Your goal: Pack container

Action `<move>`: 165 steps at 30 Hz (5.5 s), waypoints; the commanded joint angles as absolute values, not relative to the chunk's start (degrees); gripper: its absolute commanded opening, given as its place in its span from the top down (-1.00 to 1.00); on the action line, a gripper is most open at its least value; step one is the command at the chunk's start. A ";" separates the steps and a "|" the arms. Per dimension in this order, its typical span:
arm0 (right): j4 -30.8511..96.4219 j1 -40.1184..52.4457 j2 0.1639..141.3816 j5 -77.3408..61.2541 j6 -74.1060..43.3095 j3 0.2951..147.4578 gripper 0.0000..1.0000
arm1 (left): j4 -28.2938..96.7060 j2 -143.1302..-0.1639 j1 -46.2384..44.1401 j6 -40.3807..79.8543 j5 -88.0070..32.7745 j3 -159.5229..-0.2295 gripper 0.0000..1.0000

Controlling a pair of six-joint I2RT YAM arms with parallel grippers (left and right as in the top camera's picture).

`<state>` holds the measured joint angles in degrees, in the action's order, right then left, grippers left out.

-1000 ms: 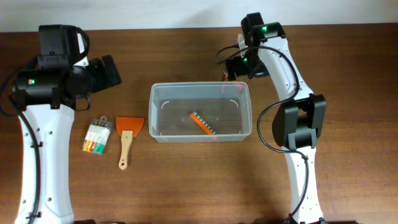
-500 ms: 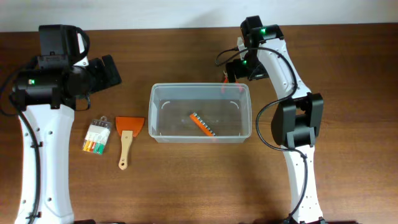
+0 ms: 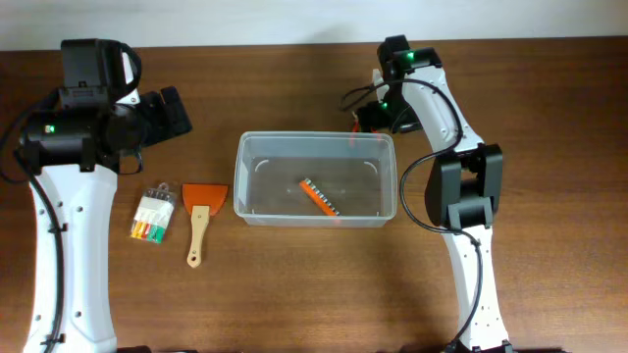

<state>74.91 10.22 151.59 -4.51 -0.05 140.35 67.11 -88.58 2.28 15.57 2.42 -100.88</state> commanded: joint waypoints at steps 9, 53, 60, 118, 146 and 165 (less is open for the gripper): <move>75.88 4.32 152.53 -3.64 0.16 140.09 -0.48 | 67.18 -88.58 2.42 15.09 2.83 -101.14 -0.99; 82.08 -0.40 151.44 -10.33 0.19 161.91 -0.97 | 67.18 -88.58 2.42 15.09 2.83 -101.14 -0.98; 82.08 -0.40 151.44 -10.33 0.19 161.91 -0.97 | 64.62 -88.60 2.42 15.09 2.85 -101.14 -0.98; 82.08 -0.40 151.44 -10.33 0.19 161.91 -0.97 | 34.72 -102.96 18.28 -22.00 -1.67 -63.20 -1.00; 82.08 -0.40 151.44 -10.33 0.19 161.91 -0.97 | 53.65 -103.07 16.27 -26.50 0.71 -70.54 -1.00; 82.08 -0.40 151.44 -10.33 0.19 161.91 -0.97 | 47.42 -106.94 16.27 -37.69 0.89 -70.54 -0.99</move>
<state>82.08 -0.49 151.74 -9.85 0.03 160.77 48.71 -106.39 16.51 -33.58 0.89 -69.89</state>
